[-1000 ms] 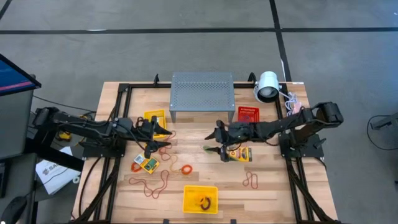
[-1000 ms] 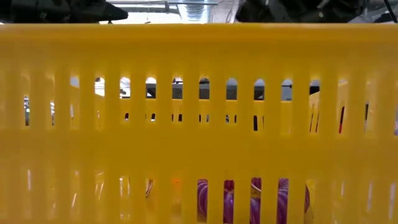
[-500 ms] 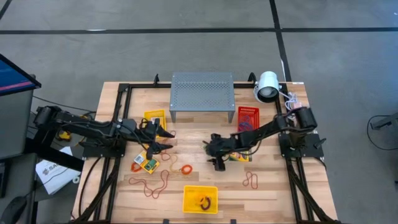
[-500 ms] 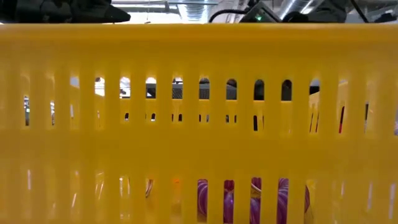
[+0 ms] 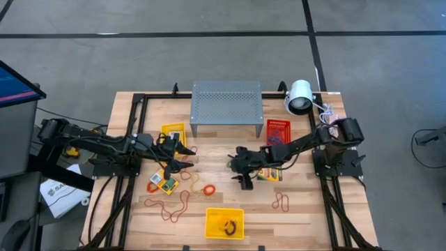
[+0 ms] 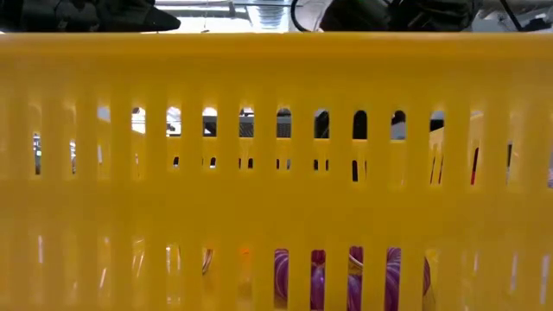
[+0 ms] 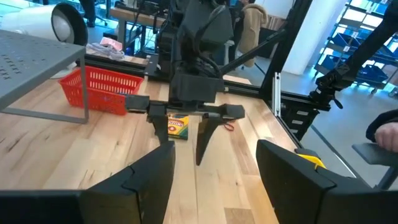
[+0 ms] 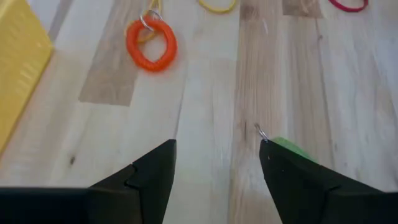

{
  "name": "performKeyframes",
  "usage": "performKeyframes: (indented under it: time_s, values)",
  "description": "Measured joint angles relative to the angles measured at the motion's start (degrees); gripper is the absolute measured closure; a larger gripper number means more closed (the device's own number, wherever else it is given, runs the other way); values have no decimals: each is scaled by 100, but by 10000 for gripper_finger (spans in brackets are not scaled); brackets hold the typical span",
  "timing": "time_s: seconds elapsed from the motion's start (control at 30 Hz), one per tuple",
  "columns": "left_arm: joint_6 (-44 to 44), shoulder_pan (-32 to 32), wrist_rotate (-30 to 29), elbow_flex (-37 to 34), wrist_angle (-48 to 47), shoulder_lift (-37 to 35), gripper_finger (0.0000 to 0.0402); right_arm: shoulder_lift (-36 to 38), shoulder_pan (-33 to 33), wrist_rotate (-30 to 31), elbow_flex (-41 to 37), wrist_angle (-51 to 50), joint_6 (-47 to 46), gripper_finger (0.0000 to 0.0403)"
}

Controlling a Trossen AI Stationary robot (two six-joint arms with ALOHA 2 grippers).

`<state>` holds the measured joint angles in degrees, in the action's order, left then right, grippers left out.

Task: Pick & Place Office Desk Supplies
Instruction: Put the green spiral keychain into the bottom yellow bin

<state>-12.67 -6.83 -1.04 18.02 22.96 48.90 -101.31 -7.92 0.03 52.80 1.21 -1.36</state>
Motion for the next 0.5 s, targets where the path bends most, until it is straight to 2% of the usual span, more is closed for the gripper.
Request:
performKeyframes:
  time_s: [0.17,0.5]
  values:
    - [-2,0,2,0,-2,0,179,-119,26,467,-4,-437,182,175]
    - [-25,0,2,0,0,-2,179,-117,239,778,-4,-513,492,175]
